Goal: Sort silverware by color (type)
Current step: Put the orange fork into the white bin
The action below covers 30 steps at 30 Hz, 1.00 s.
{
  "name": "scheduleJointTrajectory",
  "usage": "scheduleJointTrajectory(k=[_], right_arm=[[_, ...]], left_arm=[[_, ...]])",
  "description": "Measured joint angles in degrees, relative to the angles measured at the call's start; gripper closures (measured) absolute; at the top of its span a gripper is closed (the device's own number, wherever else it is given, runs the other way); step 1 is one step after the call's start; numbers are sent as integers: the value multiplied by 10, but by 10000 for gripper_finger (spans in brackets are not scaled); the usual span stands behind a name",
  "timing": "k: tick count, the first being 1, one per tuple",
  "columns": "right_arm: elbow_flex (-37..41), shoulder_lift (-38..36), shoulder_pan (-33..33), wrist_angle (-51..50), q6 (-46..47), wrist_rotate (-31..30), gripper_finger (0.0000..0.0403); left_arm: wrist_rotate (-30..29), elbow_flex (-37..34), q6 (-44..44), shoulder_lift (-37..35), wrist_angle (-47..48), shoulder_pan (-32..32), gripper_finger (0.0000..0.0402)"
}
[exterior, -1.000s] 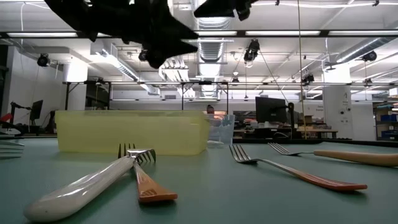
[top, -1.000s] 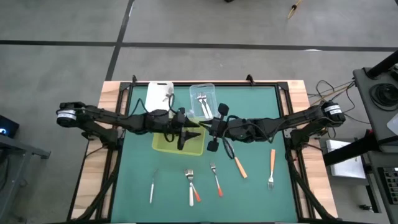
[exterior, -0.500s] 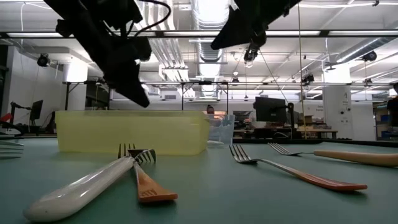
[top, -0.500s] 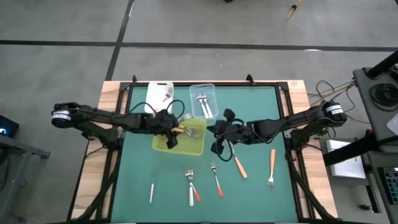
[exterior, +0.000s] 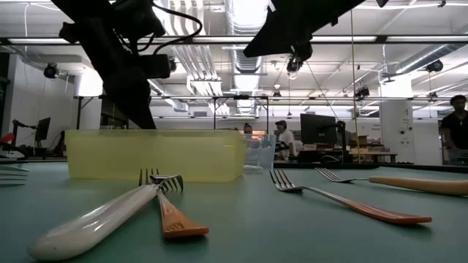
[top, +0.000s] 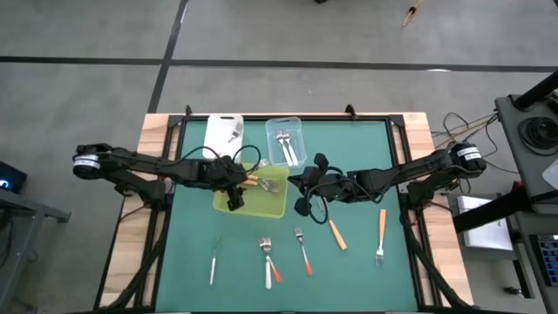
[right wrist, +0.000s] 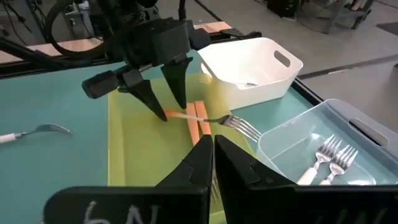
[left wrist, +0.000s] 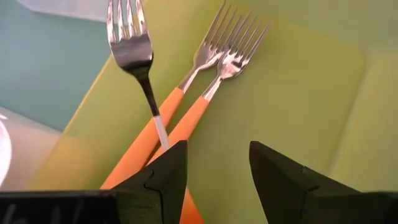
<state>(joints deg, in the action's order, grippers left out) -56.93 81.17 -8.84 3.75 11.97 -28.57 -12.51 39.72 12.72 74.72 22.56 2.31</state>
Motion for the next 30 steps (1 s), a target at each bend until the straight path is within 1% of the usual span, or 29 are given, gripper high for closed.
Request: scheduleJointTrajectory(k=[3,10,15,18,21,24,28,30], right_arm=[[0,0,0,0,0,0,394],[0,0,0,0,-10,-1,394],[0,0,0,0,-15,-1,394],[0,0,0,0,-16,-1,394],[2,0,0,0,-16,-1,394],[5,0,0,0,-16,-1,394],[11,0,0,0,-17,-1,394],[13,0,0,0,-17,-1,394]], left_arm=[[0,0,23,0,10,0,247],[0,0,115,1,42,0,247],[-2,0,112,1,26,0,247],[-5,0,75,1,-3,0,247],[-6,0,-15,10,-44,-1,247],[-9,0,-72,23,-69,-2,247],[-66,0,-87,41,-83,-2,247],[-82,-1,-87,49,-85,-2,247]])
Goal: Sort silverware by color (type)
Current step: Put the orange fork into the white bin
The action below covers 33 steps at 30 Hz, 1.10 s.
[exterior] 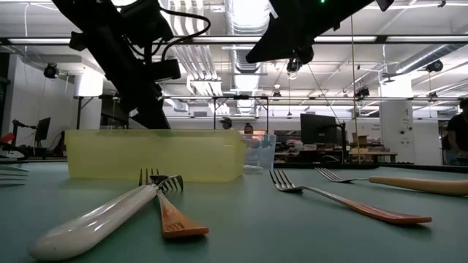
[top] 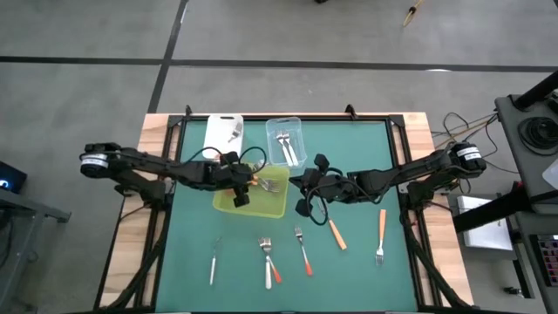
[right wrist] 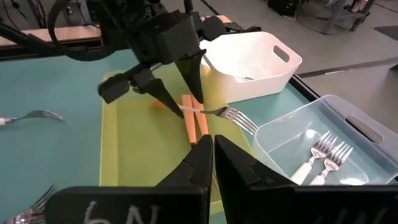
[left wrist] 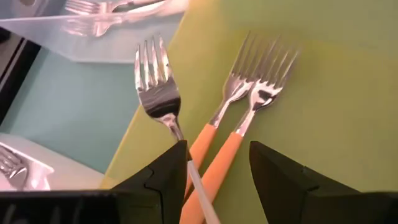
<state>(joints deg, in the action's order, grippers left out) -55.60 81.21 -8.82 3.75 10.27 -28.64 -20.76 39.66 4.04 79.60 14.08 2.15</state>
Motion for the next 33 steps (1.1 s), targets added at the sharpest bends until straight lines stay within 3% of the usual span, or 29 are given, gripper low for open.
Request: scheduleJointTrajectory(k=[10,18,33], right_arm=[[5,0,0,0,0,0,394],[5,0,0,2,2,0,394],[5,0,0,13,0,0,394]], left_arm=[[-57,0,29,68,-33,0,247],[-66,0,65,116,-53,0,256],[-93,-1,107,107,-49,0,397]])
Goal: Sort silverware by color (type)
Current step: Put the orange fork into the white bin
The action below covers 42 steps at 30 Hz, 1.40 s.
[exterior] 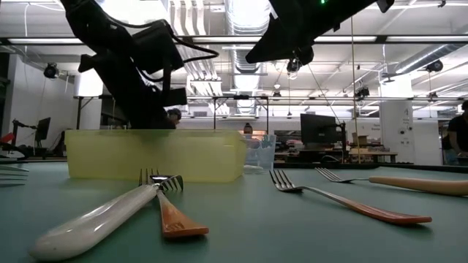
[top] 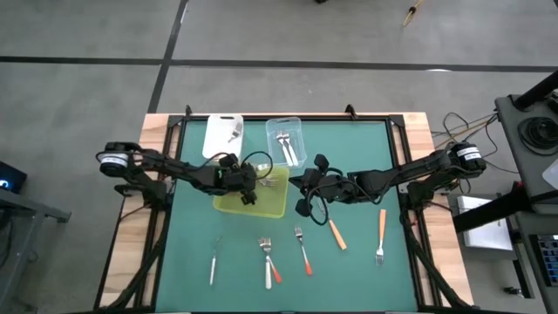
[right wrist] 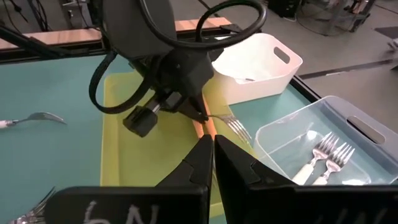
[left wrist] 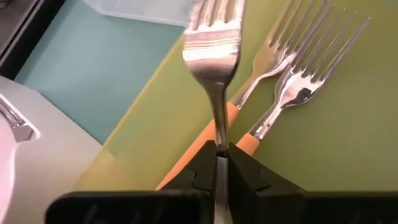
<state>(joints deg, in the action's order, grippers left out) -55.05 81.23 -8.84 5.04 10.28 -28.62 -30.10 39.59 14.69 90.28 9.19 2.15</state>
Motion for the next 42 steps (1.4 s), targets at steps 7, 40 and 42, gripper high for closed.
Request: scheduleJointTrajectory(k=[7,40,42], right_arm=[[3,0,0,0,-4,0,394],[50,-1,150,196,-135,144,394],[48,-2,165,197,-133,156,394]], left_arm=[[-6,0,10,-19,0,-3,401],[594,5,-92,-351,-145,308,401],[628,7,-35,-351,-150,357,401]])
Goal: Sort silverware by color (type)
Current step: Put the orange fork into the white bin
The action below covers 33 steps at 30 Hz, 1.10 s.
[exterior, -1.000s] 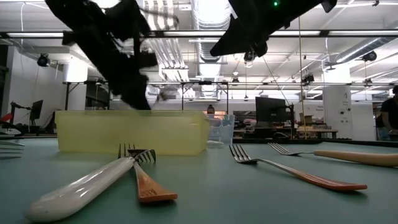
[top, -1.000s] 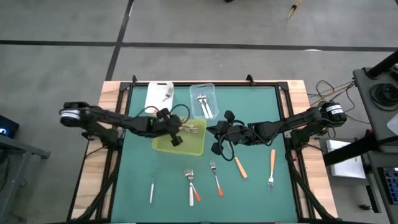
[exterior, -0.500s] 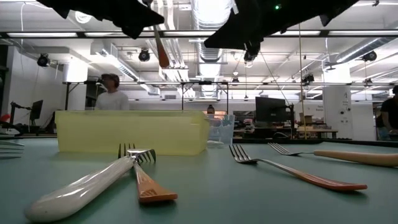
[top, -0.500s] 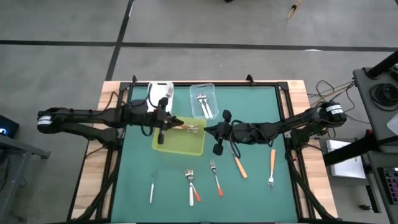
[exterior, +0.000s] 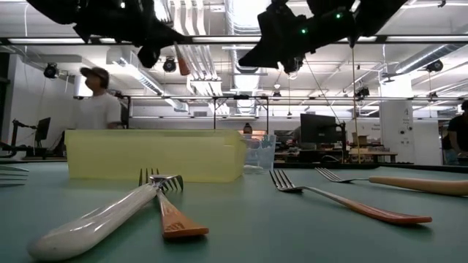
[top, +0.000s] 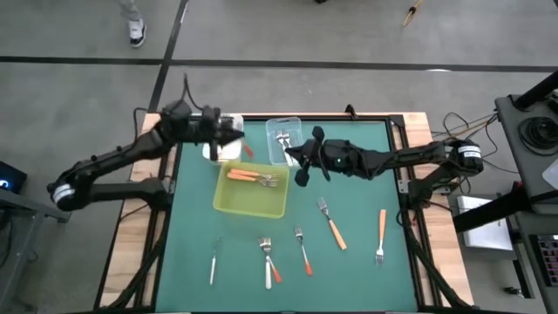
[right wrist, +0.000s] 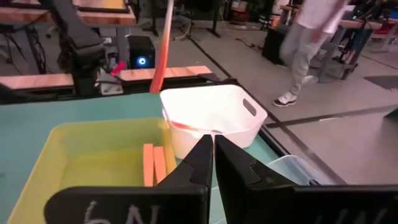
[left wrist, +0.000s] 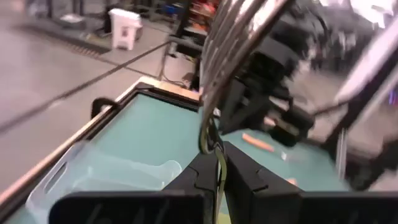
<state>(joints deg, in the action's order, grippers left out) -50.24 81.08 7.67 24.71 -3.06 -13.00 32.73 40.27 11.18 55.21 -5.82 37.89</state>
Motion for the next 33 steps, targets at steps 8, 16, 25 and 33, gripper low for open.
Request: scheduleJointTrajectory(k=[8,16,25,33], right_arm=[[2,0,5,-22,10,-5,394],[3,0,6,-23,-11,-5,394],[3,0,9,-43,-31,-6,394],[3,0,16,-68,-31,-6,394]], left_arm=[[109,1,81,8,5,154,401],[206,3,89,76,17,238,401],[245,49,68,174,56,271,401],[175,164,-107,237,332,282,401]])
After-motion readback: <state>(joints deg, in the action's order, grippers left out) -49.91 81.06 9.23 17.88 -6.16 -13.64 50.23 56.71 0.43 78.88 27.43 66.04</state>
